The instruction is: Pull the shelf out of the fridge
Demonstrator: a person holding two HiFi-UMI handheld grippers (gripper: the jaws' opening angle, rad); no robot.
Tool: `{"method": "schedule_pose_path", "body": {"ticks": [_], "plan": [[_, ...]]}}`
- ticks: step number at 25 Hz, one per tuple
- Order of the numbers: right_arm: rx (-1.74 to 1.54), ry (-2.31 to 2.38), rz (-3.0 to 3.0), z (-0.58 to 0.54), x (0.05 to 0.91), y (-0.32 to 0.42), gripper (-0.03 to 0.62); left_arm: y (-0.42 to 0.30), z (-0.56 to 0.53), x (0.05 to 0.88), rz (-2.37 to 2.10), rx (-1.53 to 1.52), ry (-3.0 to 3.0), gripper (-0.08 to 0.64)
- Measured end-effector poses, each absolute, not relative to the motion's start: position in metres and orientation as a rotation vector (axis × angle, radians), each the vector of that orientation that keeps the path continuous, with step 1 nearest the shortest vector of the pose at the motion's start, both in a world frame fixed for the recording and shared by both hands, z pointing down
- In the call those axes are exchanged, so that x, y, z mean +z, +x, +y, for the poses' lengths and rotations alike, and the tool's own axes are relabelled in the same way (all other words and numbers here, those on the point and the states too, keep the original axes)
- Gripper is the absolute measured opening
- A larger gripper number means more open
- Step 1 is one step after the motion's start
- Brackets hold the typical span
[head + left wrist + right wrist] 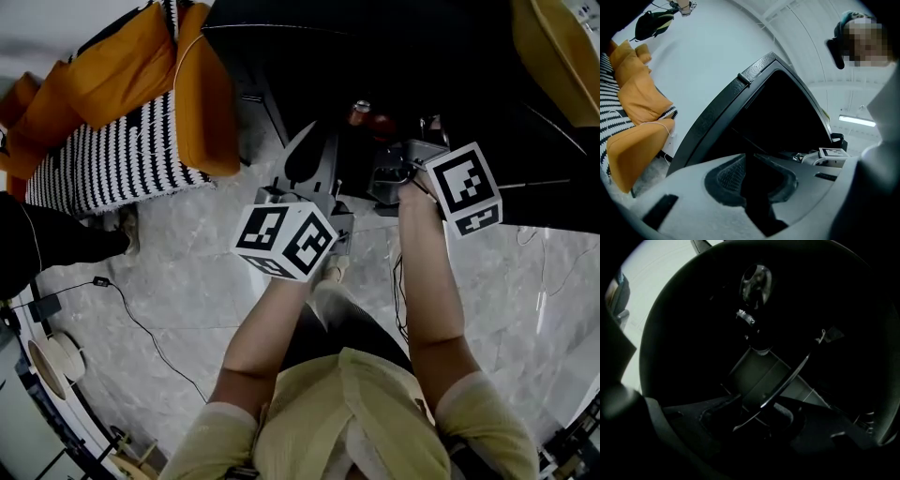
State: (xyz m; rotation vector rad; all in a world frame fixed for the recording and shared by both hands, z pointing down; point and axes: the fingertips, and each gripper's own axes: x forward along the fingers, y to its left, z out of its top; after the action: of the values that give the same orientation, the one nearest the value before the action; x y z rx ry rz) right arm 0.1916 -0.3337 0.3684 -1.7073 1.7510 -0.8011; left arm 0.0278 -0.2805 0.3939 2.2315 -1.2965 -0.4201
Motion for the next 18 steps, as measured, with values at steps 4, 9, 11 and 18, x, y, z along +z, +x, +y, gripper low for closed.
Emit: {"method": "schedule_pose_path", "body": {"ticks": [4,9,11,18], "plan": [[-0.809,-1.680,1.720,-0.333,0.371,0.192,0.143,0.025,-0.273,0.397,-1.303,-0.412,2.229,0.029],[-0.836,-1.658,1.669,-0.334,0.370,0.194,0.121,0.022,-0.270,0.390,-1.302,-0.424,2.233,0.029],[-0.843,-1.648,1.658,-0.333,0.370,0.194,0.115,0.019,-0.270,0.387,-1.302,-0.434,2.233,0.029],[-0.850,-1.654,1.648,-0.320,0.371,0.191,0.110,0.018,-0.265,0.381,-1.275,-0.459,2.241,0.029]]}}
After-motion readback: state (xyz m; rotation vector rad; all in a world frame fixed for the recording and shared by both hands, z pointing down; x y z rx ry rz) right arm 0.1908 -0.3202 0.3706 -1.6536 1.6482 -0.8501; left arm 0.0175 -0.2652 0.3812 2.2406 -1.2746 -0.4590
